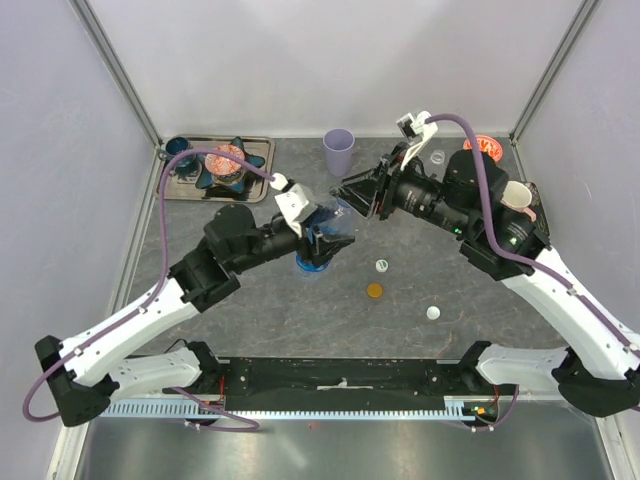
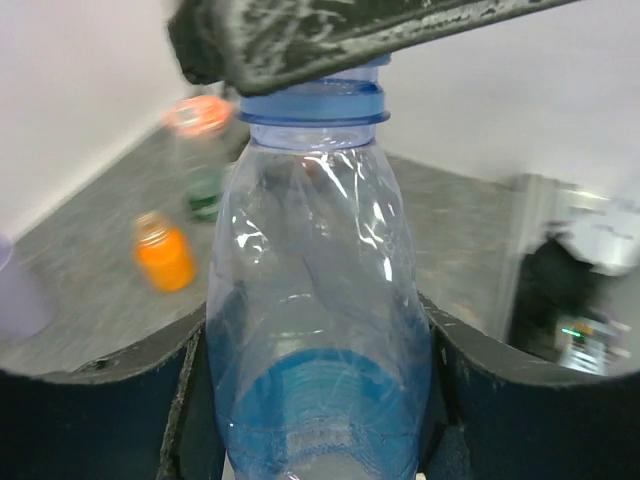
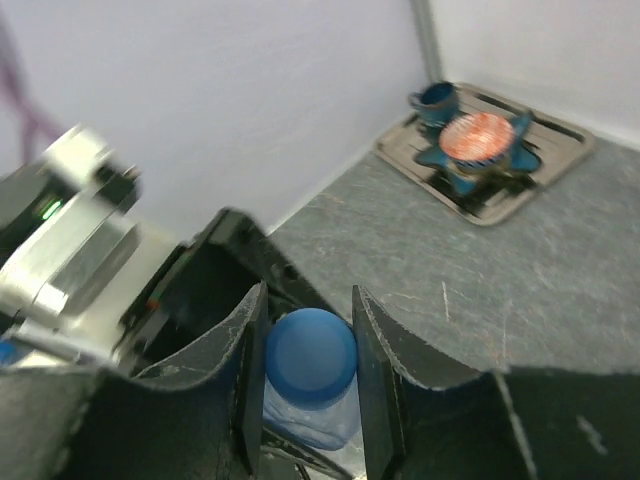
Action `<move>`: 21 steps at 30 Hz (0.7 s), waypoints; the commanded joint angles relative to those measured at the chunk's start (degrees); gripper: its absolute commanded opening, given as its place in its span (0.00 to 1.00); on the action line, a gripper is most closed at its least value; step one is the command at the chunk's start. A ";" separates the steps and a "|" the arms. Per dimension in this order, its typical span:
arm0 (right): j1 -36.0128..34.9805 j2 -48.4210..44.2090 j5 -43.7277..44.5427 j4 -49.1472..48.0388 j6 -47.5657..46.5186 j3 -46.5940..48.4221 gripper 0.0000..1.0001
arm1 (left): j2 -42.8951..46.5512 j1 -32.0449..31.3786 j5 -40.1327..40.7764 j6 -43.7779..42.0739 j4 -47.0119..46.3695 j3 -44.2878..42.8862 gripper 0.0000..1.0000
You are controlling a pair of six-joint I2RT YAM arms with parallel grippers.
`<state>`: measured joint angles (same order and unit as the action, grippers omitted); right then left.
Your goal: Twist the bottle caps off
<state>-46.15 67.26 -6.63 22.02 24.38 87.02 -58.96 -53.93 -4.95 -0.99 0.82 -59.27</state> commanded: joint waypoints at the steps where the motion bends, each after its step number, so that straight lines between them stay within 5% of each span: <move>1: -0.52 -2.40 -24.68 1.89 -9.26 2.19 0.00 | 2.18 9.43 -40.99 11.87 -9.05 -2.70 0.45; 5: -0.52 -8.19 -38.85 -10.31 -5.32 -4.65 0.00 | 1.30 12.89 -57.25 24.25 -17.84 -2.35 0.45; 10: -0.61 -8.64 -44.25 -11.91 -4.08 -4.14 0.00 | -1.50 13.15 -68.06 32.09 -26.03 -2.43 0.46; 14: -0.61 -9.95 -48.64 -14.63 -2.50 -4.32 0.00 | -4.49 13.15 -73.53 40.61 -33.77 -2.52 0.45; 21: -0.61 -11.45 -51.39 -18.59 -0.21 -3.79 0.00 | -6.87 13.41 -76.52 41.07 -34.13 -1.03 0.45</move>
<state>-46.30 58.46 -52.47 7.79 21.91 82.59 -64.90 -41.58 -78.65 35.18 -29.32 -59.46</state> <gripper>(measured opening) 0.413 0.641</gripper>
